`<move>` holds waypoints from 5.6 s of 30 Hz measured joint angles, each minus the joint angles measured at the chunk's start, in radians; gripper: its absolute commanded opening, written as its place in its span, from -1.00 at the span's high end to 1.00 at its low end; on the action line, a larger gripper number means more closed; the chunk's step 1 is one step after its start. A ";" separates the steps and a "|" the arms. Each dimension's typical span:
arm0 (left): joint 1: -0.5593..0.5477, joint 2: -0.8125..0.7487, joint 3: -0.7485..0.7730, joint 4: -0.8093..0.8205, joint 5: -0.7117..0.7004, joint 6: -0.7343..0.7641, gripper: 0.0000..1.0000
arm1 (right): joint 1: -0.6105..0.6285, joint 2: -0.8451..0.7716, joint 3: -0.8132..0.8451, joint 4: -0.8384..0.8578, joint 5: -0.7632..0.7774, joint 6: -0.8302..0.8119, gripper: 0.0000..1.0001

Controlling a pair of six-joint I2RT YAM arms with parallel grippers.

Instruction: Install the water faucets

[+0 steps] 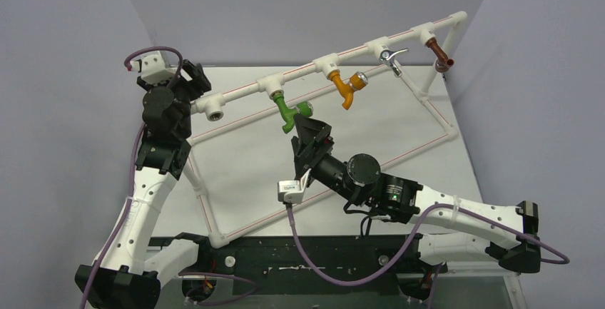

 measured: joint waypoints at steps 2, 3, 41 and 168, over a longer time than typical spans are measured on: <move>0.000 0.000 0.000 0.000 0.000 0.000 -0.38 | 0.001 0.026 -0.009 0.051 0.036 -0.048 -0.54; 0.000 0.000 0.000 0.000 0.000 0.000 -0.38 | 0.001 0.040 -0.011 0.072 0.053 -0.069 -0.53; 0.006 0.006 0.003 0.000 0.003 -0.001 -0.38 | -0.045 0.247 0.018 0.320 0.185 -0.056 1.00; 0.016 -0.002 0.003 -0.016 0.021 -0.009 -0.38 | -0.138 -0.020 0.164 0.008 0.098 1.315 -0.57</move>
